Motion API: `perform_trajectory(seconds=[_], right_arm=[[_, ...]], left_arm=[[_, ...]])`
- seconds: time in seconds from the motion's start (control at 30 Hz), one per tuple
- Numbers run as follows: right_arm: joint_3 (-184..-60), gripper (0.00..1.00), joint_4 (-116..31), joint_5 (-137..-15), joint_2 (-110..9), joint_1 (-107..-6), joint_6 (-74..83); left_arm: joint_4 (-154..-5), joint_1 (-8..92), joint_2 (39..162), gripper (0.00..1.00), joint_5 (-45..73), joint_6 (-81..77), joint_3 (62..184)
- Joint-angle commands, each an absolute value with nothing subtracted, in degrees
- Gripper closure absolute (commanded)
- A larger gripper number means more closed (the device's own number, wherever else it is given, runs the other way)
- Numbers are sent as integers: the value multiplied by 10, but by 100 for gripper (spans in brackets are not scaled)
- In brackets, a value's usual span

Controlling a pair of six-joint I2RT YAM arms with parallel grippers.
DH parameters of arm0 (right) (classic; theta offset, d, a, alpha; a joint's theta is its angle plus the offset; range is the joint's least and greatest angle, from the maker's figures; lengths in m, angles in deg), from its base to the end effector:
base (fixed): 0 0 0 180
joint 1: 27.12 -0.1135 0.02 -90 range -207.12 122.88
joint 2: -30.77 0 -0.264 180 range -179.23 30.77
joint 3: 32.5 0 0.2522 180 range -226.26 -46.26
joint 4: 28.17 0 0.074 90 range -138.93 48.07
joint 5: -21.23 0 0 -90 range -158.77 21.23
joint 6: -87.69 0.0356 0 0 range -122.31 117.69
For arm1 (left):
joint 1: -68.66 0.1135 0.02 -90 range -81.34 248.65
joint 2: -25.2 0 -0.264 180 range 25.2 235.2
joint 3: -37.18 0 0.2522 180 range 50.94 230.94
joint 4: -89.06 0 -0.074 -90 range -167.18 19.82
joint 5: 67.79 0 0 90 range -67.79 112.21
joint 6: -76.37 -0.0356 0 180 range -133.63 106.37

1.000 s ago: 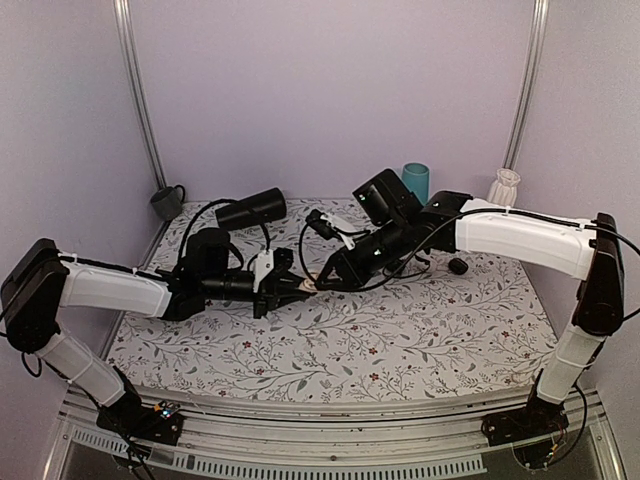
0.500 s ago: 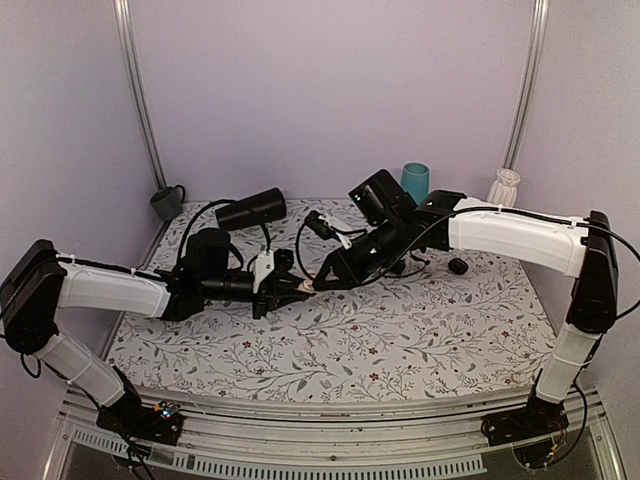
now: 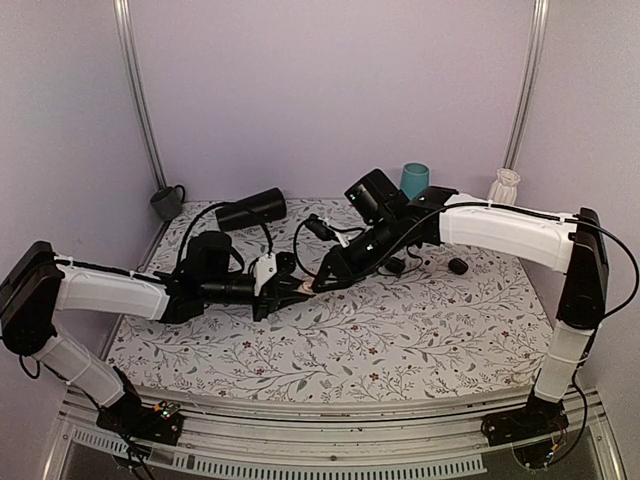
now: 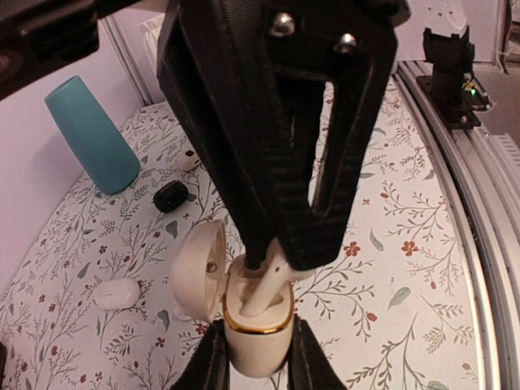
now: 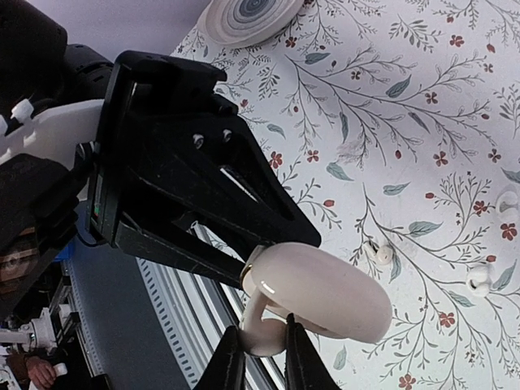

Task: Insert the wireless bluetooth earbuds into the charging case
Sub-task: Insert the left earbud into the left side groove of the charging case.

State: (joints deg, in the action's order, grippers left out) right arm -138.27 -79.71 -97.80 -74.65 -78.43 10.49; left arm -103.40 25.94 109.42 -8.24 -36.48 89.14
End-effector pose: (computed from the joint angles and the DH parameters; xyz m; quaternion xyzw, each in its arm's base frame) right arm 0.2417 0.3295 0.2876 -0.3797 0.8346 0.3711 0.1471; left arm 0.2120 -0.2203 0.2061 0.5544 0.5819 -0.3074 0.5094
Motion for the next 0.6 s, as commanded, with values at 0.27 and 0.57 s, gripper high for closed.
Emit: perform_trajectory(seconds=[0.27,0.57], right_arm=[[-1411,84,-817,-1006,-791,-766,158],[-1415,84,-813,-1011,-803,-766,183]], left_arm=[[-1110,203,1078,100,-71,-391,880],[-1147,196,1085,100,-62,-381,873]])
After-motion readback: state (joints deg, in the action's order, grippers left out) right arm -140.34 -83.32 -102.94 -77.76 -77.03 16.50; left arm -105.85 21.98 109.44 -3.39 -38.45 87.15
